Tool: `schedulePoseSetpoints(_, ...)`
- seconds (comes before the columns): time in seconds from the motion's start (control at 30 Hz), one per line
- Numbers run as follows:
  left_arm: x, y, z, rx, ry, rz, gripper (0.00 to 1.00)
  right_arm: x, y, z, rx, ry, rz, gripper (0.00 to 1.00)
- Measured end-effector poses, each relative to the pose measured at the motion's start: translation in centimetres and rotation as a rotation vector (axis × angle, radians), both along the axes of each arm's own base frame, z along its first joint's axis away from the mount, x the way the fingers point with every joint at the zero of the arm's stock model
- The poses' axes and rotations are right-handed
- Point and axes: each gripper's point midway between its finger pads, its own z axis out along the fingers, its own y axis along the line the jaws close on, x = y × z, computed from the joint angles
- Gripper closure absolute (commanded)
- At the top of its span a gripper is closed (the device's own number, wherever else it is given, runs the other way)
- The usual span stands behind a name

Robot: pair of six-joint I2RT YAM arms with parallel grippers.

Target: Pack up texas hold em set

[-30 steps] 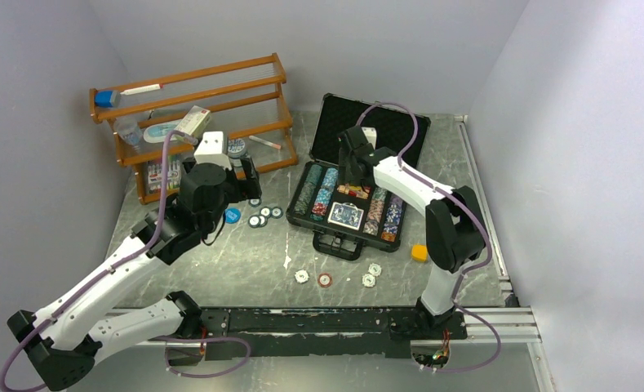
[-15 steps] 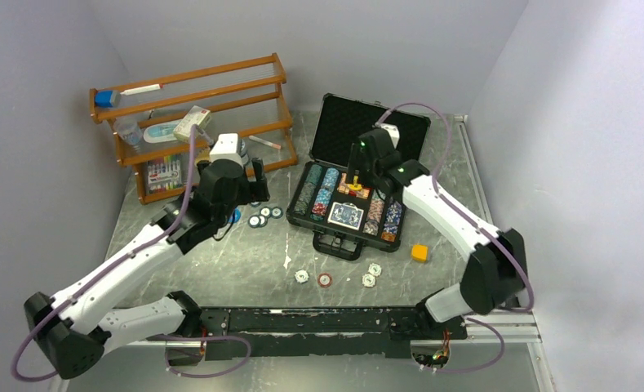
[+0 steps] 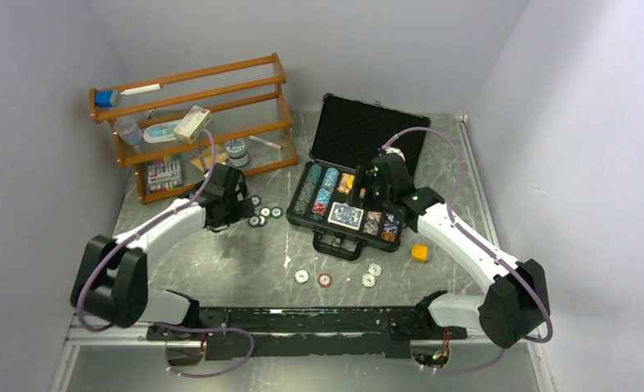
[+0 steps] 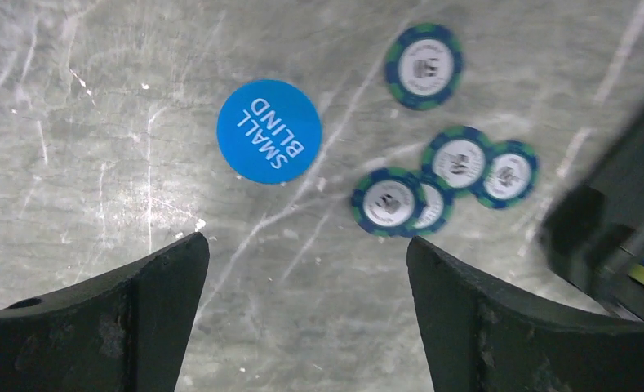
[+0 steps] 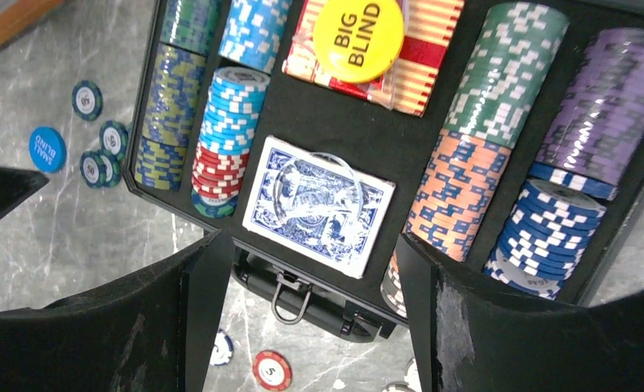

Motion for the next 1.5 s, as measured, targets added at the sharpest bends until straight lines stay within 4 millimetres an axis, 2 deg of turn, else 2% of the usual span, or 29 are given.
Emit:
schedulePoseSetpoints(0.07,0.1,0.5,-1.6,-0.001,0.057,0.02,0.05,-0.4,0.3,-0.7,0.013,0.015,0.013,0.23)
schedulePoseSetpoints(0.17,0.3,1.1,-3.5,0.003,0.122,0.043,0.12,-0.8,0.5,-1.4,0.025,0.028,0.022,0.23)
schedulePoseSetpoints(0.4,1.6,1.8,-5.0,0.015,0.163,0.097,0.25,-0.5,0.3,-1.2,0.025,0.006,0.013,0.25)
schedulePoseSetpoints(0.5,1.7,2.3,-5.2,0.032,0.162,0.112,0.26,0.1,0.2,-1.0,0.022,-0.024,-0.004,0.25)
schedulePoseSetpoints(0.63,2.6,2.7,-5.3,0.06,0.154,0.131,0.27,0.3,-0.4,-1.8,0.005,-0.038,-0.028,0.25)
schedulePoseSetpoints(0.77,3.2,3.1,-5.3,0.077,0.145,0.145,0.35,0.2,-0.5,-2.5,-0.001,-0.035,-0.032,0.26)
schedulePoseSetpoints(0.9,3.7,3.5,-5.5,0.097,0.139,0.151,0.44,0.6,-0.5,-2.2,0.004,-0.051,-0.036,0.28)
schedulePoseSetpoints(1.07,4.0,3.5,-5.4,0.096,0.13,0.15,0.43,0.7,-1.2,-2.0,-0.01,-0.082,-0.067,0.28)
schedulePoseSetpoints(1.3,3.6,3.2,-5.2,0.097,0.127,0.135,0.42,0.9,-1.8,-0.4,0.002,-0.144,-0.095,0.28)
schedulePoseSetpoints(1.5,2.7,1.4,-3.8,0.096,0.108,0.077,0.38,0.7,-1.8,-1.0,0.005,-0.136,-0.094,0.28)
